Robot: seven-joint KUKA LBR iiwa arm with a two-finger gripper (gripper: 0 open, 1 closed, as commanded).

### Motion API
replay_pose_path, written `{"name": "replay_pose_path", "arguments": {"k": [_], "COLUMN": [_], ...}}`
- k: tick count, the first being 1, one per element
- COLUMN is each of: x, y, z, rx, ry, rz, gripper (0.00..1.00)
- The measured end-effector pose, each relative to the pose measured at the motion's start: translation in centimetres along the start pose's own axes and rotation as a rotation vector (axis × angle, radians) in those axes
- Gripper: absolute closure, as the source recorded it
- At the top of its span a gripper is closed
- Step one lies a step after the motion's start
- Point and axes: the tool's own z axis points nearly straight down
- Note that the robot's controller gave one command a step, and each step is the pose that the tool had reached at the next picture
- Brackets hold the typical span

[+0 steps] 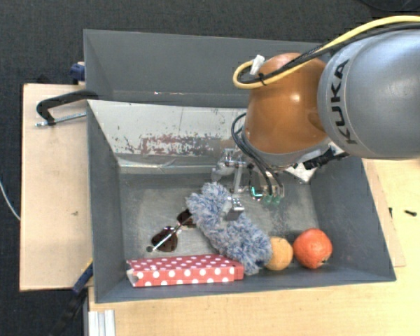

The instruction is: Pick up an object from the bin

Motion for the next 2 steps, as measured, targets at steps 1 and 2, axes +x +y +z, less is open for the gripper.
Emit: {"name": "replay_pose_path", "arguments": {"k": [1,2], "x": [-0.7,-3.5], "y": [-0.2,-1.9], "z": [0.4,10.2], "rx": [-0.003,-0.005], "ry": [-0.017,-0.013], "rz": [-0.007,-0.051], "gripper": [0.0,1.0]}}
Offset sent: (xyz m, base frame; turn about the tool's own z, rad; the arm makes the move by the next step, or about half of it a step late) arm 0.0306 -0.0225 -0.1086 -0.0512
